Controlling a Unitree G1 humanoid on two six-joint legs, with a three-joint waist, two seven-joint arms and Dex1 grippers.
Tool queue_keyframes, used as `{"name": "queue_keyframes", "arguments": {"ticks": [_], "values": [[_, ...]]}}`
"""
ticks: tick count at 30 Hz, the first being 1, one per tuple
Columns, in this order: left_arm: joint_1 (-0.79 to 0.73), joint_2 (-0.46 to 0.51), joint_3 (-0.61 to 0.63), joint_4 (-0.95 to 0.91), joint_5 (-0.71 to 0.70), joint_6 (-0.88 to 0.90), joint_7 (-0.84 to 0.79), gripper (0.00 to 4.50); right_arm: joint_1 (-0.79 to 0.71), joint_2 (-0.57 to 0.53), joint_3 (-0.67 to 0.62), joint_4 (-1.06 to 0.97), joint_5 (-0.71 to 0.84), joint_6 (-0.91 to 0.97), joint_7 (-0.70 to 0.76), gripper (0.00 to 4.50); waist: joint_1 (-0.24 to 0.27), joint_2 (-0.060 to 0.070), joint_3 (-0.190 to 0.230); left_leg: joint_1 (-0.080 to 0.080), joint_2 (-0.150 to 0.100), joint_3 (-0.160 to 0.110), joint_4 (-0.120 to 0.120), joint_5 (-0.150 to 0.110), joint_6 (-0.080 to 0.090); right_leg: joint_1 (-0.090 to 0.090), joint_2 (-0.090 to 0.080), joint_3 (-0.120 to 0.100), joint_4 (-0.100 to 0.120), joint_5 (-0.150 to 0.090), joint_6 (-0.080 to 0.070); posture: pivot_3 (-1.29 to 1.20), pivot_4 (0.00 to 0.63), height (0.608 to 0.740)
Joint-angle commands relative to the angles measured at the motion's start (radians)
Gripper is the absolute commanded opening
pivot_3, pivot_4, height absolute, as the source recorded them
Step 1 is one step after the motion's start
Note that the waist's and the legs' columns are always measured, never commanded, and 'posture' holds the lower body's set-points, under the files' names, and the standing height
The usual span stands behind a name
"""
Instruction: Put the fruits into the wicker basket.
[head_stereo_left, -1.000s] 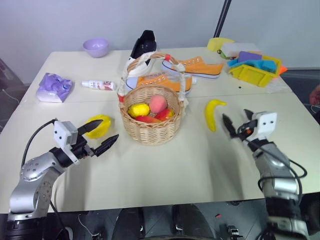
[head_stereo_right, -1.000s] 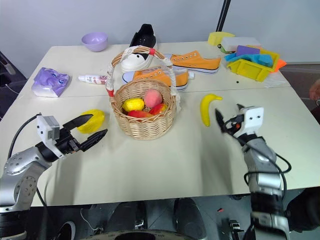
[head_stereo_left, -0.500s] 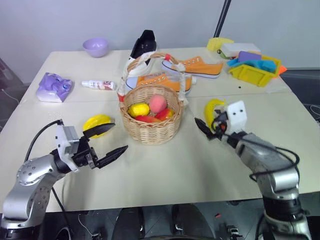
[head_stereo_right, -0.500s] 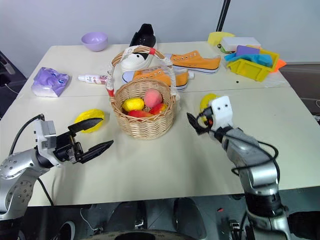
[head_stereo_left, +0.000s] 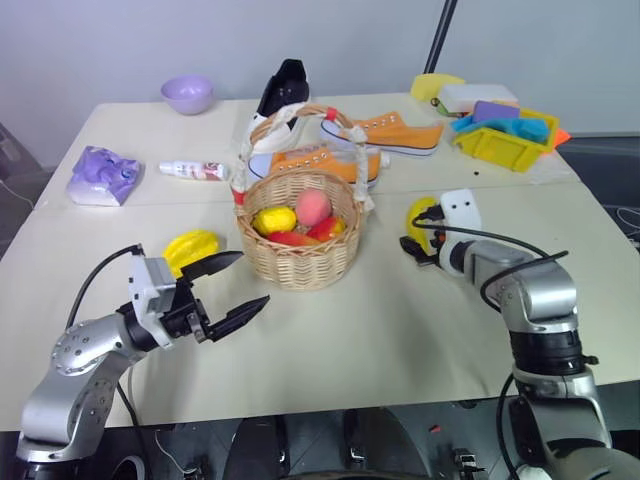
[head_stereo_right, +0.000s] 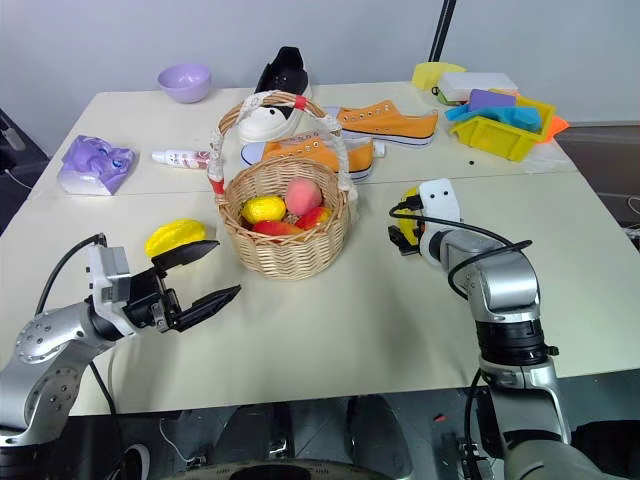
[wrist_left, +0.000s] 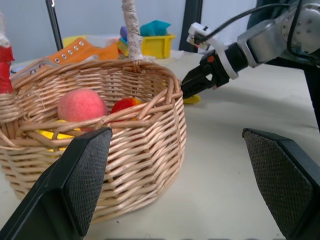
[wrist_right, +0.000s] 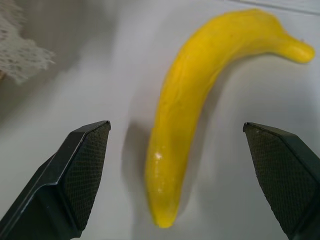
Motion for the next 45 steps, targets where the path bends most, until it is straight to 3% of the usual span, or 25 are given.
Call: {"name": "queue_keyframes", "arguments": {"ticks": [1,13,16,20,36,39,45], "values": [[0.008,-0.001,0.010,-0.044,-0.009,-0.011,0.007,4.50,-0.030,0.014,-0.017,0.016,-0.014,-0.018,-0.010,4.43,0.000,0.000,0.000,0.000,0.000,0.000,0.000,0.000,0.000,0.000,0.000,0.000,0.000,0.000,0.000,0.00,0.150,0.740],[0.008,0.009,0.012,-0.058,-0.016,-0.001,0.016,4.50,-0.013,0.062,-0.003,0.138,-0.099,-0.152,-0.048,4.43,0.000,0.000,0.000,-0.001,0.000,0.000,0.000,0.000,0.000,0.000,0.000,0.000,0.000,0.000,0.000,0.00,0.150,0.740],[0.005,0.008,0.009,-0.057,-0.014,0.001,0.019,4.50,-0.004,0.075,-0.010,0.152,-0.107,-0.166,-0.052,3.61,0.000,0.000,0.000,-0.001,0.000,0.000,0.000,0.000,0.000,0.000,0.000,0.000,0.000,0.000,0.000,0.00,0.150,0.740],[-0.003,0.004,0.000,-0.054,-0.009,0.003,0.024,4.50,0.003,0.089,-0.005,0.151,-0.108,-0.174,-0.047,1.79,0.002,0.000,0.000,-0.001,0.000,0.000,0.000,0.000,0.000,0.000,0.000,0.000,0.000,0.000,0.000,0.00,0.150,0.740],[-0.060,-0.002,-0.025,-0.002,0.008,-0.006,0.012,4.50,0.108,0.082,-0.063,0.019,-0.103,-0.177,-0.049,1.79,0.002,0.000,0.000,-0.001,0.000,0.000,0.000,0.000,0.000,0.000,-0.001,0.000,0.000,0.000,0.000,0.00,0.150,0.740],[-0.068,0.000,-0.025,0.004,0.006,-0.005,0.010,4.50,0.113,0.074,-0.046,0.020,-0.114,-0.185,-0.040,0.49,0.001,0.000,0.000,0.000,0.000,0.000,0.000,0.000,0.000,0.000,-0.001,0.000,0.000,0.000,0.000,0.00,0.150,0.740],[-0.063,0.002,-0.022,0.002,-0.004,-0.008,0.004,4.50,0.124,0.045,-0.079,-0.037,-0.097,-0.173,-0.012,0.34,0.002,0.000,0.000,0.000,0.000,0.000,0.000,0.000,0.000,0.000,-0.001,0.000,0.000,0.000,0.000,0.00,0.150,0.740]]}}
